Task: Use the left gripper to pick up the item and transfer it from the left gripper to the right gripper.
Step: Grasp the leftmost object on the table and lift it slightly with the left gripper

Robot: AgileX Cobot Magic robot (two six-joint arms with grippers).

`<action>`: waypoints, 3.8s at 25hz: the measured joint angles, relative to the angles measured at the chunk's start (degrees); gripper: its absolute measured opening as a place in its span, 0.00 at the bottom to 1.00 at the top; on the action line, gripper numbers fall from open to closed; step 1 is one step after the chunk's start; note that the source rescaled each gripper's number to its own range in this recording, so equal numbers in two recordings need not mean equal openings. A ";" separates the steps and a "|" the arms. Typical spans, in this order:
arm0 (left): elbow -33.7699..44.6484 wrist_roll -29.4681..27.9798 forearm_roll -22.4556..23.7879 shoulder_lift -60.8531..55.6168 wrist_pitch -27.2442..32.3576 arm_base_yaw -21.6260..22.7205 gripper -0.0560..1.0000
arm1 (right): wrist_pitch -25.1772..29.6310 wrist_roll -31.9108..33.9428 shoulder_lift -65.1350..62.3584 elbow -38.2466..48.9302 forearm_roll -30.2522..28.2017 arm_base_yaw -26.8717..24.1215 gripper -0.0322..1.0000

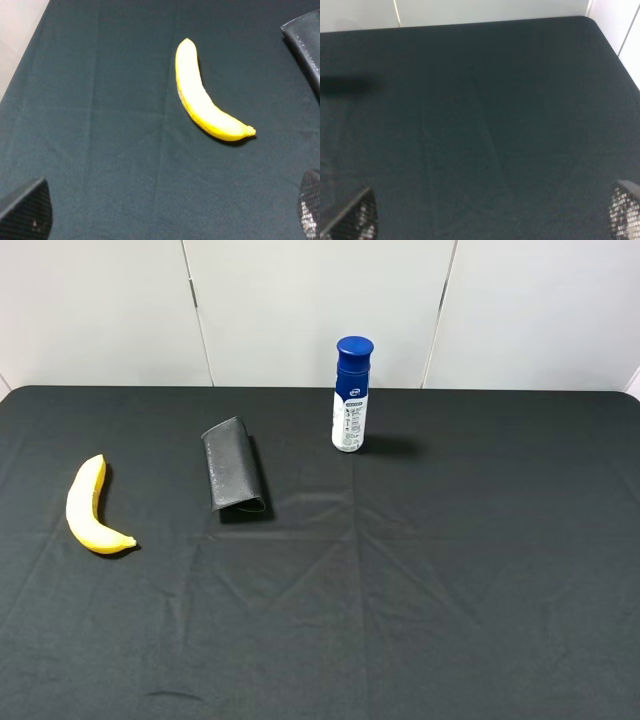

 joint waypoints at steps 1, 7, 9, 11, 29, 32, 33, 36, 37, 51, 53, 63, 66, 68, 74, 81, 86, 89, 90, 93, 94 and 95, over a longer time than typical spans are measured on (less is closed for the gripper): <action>0.00 0.00 0.00 0.00 0.00 0.00 0.98 | 0.00 0.00 0.00 0.00 0.00 0.00 1.00; 0.00 0.52 0.00 0.00 -0.18 0.00 0.98 | 0.00 0.00 0.00 0.00 0.00 0.00 1.00; 0.00 0.63 0.00 0.00 -0.20 0.00 0.98 | 0.00 0.00 0.00 0.00 0.00 0.00 1.00; 0.00 0.76 0.00 0.00 -0.20 0.00 0.98 | 0.00 0.00 0.00 0.00 0.00 0.00 1.00; -8.33 -3.99 -0.78 25.65 -0.79 0.00 1.00 | 0.00 0.00 0.00 0.00 0.00 0.00 1.00; -9.07 -6.96 -1.99 33.07 -1.99 0.00 1.00 | 0.00 0.00 0.00 0.00 0.00 0.00 1.00; -9.20 -7.60 -2.39 35.64 -2.72 0.00 1.00 | 0.00 0.00 0.00 0.00 0.00 0.00 1.00; -9.31 -9.05 -3.96 42.59 -6.01 0.00 1.00 | 0.00 0.00 0.00 0.00 0.00 0.00 1.00; -9.31 -9.31 -4.53 44.62 -7.20 0.00 1.00 | 0.00 0.00 0.00 0.00 0.00 0.00 1.00; -9.37 -14.59 -12.07 79.01 -21.98 -1.39 0.99 | 0.00 0.00 0.00 0.00 0.00 0.00 1.00; -9.37 -16.08 -12.19 82.24 -23.78 -2.30 0.99 | 0.00 0.00 0.00 0.00 0.00 0.00 1.00; -9.43 -24.41 -12.41 93.80 -35.09 -7.28 0.98 | 0.00 0.00 0.00 0.00 0.00 0.00 1.00; -9.43 -26.23 -12.45 95.88 -37.10 -7.82 0.97 | 0.00 0.00 0.00 0.00 0.00 0.00 1.00; -9.43 -27.15 -12.45 96.69 -37.94 -7.97 0.96 | 0.00 0.00 0.00 0.00 0.00 0.00 1.00; -9.62 -31.14 -10.07 99.66 -40.09 -7.97 0.94 | 0.00 0.00 0.00 0.00 0.00 0.00 1.00; -10.65 -31.81 -9.13 101.70 -40.38 -7.97 0.90 | 0.00 0.00 0.00 0.00 0.00 0.00 1.00; -10.88 -31.81 -8.51 102.26 -39.47 -7.97 0.77 | 0.00 0.00 0.00 0.00 0.00 0.00 1.00; -10.88 -31.81 -8.12 102.30 -39.25 -7.97 0.68 | 0.00 0.00 0.00 0.00 0.00 0.00 1.00; -10.88 -31.81 -8.12 102.30 -39.18 -7.97 0.65 | 0.00 0.00 0.00 0.00 0.00 0.00 1.00; -10.88 -31.86 -8.12 102.30 -39.18 -7.97 0.55 | 0.00 0.00 0.00 0.00 0.00 0.00 1.00; -10.88 -31.86 -8.12 102.32 -39.18 -7.97 0.50 | 0.00 0.00 0.00 0.00 0.00 0.00 1.00; -10.88 -31.86 -8.27 102.32 -39.23 -7.97 0.39 | 0.00 0.00 0.00 0.00 0.00 0.00 1.00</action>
